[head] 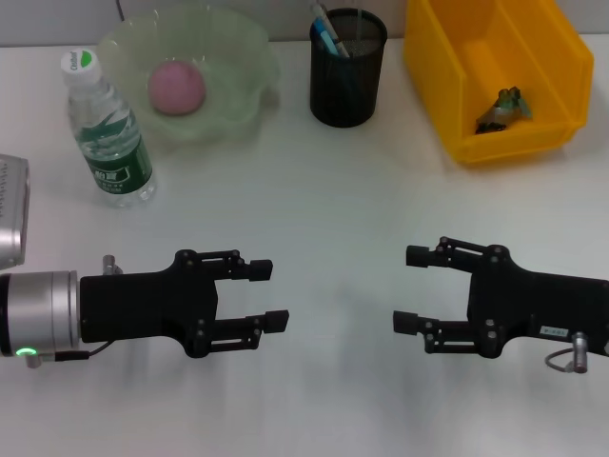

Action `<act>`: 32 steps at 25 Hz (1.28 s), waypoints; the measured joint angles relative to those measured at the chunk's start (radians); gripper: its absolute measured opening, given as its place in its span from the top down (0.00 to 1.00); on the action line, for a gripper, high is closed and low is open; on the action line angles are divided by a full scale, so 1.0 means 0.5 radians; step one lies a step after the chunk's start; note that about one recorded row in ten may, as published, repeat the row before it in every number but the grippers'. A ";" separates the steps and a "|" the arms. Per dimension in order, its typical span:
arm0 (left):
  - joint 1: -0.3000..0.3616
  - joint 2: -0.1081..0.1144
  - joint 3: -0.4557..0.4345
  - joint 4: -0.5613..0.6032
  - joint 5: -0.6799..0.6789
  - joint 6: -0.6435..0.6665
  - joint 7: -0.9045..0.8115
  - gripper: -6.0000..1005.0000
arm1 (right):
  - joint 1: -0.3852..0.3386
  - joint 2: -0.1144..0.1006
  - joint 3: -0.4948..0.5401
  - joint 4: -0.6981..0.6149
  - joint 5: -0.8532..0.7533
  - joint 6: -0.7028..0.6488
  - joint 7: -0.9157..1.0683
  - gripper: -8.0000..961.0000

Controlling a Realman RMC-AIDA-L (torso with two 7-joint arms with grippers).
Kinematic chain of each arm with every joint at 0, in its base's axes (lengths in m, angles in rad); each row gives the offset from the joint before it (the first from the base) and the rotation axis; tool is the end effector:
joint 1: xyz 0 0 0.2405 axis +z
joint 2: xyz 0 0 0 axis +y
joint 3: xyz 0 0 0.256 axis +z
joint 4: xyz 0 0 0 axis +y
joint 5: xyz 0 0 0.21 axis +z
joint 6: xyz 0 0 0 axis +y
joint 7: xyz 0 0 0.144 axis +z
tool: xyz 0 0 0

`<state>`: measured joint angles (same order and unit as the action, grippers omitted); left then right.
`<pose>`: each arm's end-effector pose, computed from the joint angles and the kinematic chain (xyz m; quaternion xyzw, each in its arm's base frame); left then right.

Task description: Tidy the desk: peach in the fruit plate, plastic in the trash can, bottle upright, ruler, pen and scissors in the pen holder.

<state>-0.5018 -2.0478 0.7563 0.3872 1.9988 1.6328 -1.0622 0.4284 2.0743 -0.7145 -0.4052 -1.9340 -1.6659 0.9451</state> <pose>-0.2793 0.2779 -0.0392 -0.9523 -0.1552 -0.2580 0.0491 0.2849 0.2634 -0.0364 -0.9393 0.1313 0.3011 0.0991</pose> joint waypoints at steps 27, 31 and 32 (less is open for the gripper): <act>-0.024 -0.017 -0.009 0.026 0.002 -0.028 -0.001 0.20 | 0.078 0.002 -0.046 0.031 0.005 0.119 0.012 0.14; -0.025 -0.018 -0.012 0.026 -0.004 -0.033 -0.001 0.20 | 0.085 0.002 -0.052 0.028 -0.001 0.121 0.012 0.14; -0.025 -0.018 -0.013 0.026 -0.004 -0.034 -0.002 0.20 | 0.085 0.002 -0.052 0.027 -0.002 0.122 0.012 0.14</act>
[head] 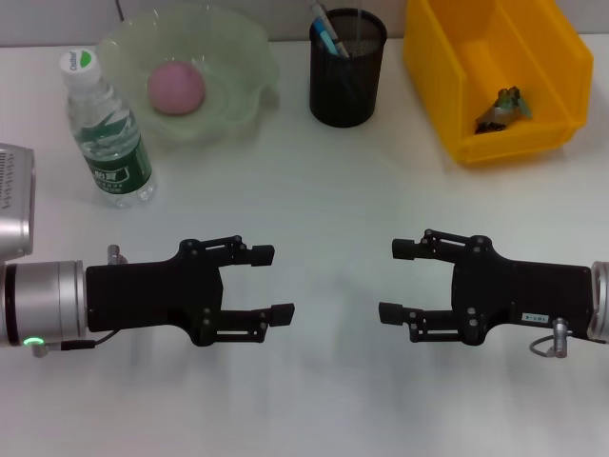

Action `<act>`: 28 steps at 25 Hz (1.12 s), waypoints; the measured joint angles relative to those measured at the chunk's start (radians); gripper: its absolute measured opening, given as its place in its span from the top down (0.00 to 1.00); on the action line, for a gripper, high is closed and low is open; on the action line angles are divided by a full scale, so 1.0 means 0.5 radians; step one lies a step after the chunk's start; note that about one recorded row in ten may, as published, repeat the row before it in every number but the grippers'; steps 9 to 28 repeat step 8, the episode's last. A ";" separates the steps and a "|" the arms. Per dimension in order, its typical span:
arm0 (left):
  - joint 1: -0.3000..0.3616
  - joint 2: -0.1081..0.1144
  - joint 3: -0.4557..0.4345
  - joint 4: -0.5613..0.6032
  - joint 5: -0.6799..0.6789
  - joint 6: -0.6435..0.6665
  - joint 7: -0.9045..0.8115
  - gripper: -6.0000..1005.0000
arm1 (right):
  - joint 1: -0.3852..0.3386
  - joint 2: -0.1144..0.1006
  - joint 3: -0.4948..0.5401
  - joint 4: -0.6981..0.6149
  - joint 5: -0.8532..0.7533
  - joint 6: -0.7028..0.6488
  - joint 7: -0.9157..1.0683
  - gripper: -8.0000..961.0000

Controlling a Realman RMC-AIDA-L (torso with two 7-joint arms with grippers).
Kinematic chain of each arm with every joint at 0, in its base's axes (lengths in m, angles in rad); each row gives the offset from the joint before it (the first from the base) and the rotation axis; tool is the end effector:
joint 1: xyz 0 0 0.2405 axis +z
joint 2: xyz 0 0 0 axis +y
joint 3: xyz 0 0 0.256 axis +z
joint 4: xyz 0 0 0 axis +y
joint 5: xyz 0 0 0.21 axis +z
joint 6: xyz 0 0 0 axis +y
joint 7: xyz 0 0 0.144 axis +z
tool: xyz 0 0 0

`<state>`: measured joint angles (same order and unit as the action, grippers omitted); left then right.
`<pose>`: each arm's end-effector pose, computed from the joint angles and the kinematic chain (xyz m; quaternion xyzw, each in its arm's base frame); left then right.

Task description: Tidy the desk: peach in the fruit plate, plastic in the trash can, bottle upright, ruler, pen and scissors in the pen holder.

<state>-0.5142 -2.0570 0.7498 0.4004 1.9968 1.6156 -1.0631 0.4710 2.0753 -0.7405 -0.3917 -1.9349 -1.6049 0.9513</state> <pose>-0.2748 0.2846 -0.0406 -0.9532 -0.1485 -0.2569 0.0578 0.2791 0.2769 -0.0438 -0.9465 0.1250 0.2807 0.0985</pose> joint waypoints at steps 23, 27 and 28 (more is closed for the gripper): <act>-0.018 0.000 -0.001 0.024 0.006 -0.009 0.000 0.20 | 0.003 -0.003 -0.001 -0.005 -0.001 0.014 0.000 0.14; -0.018 0.000 -0.001 0.024 0.006 -0.009 0.000 0.20 | 0.003 -0.003 -0.001 -0.005 -0.001 0.014 0.000 0.14; -0.018 0.000 -0.001 0.024 0.006 -0.009 0.000 0.20 | 0.003 -0.003 -0.001 -0.005 -0.001 0.014 0.000 0.14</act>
